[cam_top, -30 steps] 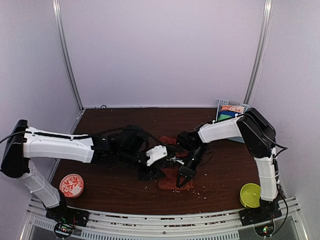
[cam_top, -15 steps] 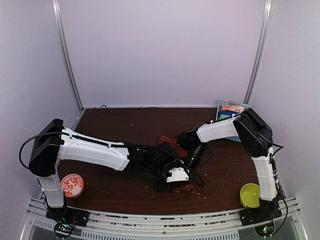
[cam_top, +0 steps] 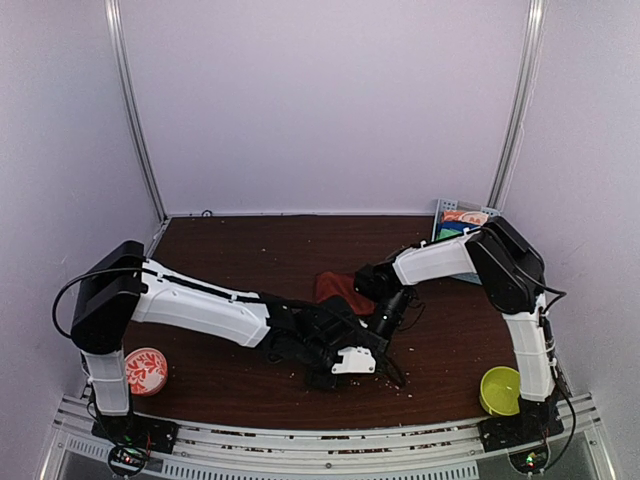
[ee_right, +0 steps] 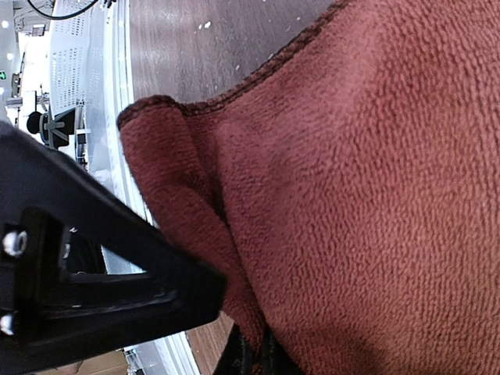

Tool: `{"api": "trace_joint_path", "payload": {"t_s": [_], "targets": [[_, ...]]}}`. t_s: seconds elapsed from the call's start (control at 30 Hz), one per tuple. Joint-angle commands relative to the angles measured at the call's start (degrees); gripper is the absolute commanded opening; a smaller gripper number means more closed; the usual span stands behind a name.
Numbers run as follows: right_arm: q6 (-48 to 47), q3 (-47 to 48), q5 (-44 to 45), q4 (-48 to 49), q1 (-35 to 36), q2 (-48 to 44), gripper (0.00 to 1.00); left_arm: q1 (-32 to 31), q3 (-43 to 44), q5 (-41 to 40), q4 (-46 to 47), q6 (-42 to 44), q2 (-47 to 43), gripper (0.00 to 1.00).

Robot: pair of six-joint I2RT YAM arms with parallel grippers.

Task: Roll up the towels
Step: Roll the towel at the center of the board.

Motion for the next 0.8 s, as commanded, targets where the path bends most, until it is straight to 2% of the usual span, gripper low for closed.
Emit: {"api": "trace_joint_path", "payload": {"t_s": [0.0, 0.27, 0.4, 0.47, 0.67, 0.77], "targets": [[0.1, -1.4, 8.2, 2.4, 0.5, 4.3, 0.0, 0.0, 0.0, -3.0, 1.5, 0.4, 1.9, 0.27], [-1.8, -1.9, 6.5, 0.7, 0.5, 3.3, 0.0, 0.0, -1.8, -8.3, 2.7, 0.8, 3.7, 0.34], [-4.4, -1.6, 3.6, -1.8, 0.5, 0.7, 0.0, 0.0, -2.0, -8.7, 2.2, 0.8, 4.9, 0.33], [-5.8, -1.0, 3.1, -3.1, 0.4, -0.9, 0.0, 0.0, -1.5, -9.1, 1.5, 0.5, 6.1, 0.3], [-11.0, 5.5, 0.4, -12.4, -3.3, -6.0, 0.24, 0.0, 0.6, -4.0, -1.7, -1.1, 8.1, 0.12], [-12.1, 9.0, -0.2, -15.6, -7.3, -9.2, 0.29, 0.2, 1.5, 0.9, -3.4, -3.1, 8.5, 0.07]]}}
